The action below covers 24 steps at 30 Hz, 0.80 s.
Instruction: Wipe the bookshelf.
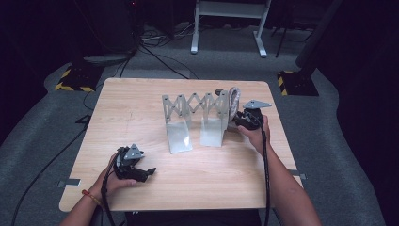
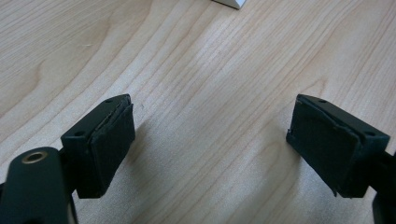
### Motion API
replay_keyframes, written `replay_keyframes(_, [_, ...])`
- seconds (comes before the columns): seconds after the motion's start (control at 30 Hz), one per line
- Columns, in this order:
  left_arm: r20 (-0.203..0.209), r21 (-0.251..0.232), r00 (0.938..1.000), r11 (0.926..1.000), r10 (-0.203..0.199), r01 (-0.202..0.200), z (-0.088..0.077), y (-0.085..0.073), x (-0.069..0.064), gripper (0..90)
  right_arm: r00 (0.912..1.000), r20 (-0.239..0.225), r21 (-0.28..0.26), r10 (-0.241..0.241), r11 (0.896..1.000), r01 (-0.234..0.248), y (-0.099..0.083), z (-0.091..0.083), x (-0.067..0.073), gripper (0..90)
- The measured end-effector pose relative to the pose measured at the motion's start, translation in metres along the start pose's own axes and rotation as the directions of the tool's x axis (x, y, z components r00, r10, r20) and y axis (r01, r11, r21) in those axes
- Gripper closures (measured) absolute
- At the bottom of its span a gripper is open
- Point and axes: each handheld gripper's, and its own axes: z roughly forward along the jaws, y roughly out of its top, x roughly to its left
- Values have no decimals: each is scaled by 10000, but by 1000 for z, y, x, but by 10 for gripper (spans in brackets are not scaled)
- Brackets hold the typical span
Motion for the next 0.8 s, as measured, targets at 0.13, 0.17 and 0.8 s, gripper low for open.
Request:
replay_keyframes(0.13, [-1, -2, 10000, 10000, -5, 5, 0, 0, 0, 149, 9989, -331, 941, 323, 9951, -290, -13, 12, -3, 692])
replay_keyframes(0.17, [-1, 1, 10000, 10000, 0, 0, 0, 0, 0, 149, 9991, -367, 1168, 189, 9931, -145, -17, 14, -1, 691])
replay_keyframes(0.8, [-21, 6, 10000, 10000, 24, -24, 0, 0, 0, 149, 9813, -1254, -274, -1463, 9892, 1440, -4, -60, 38, 688])
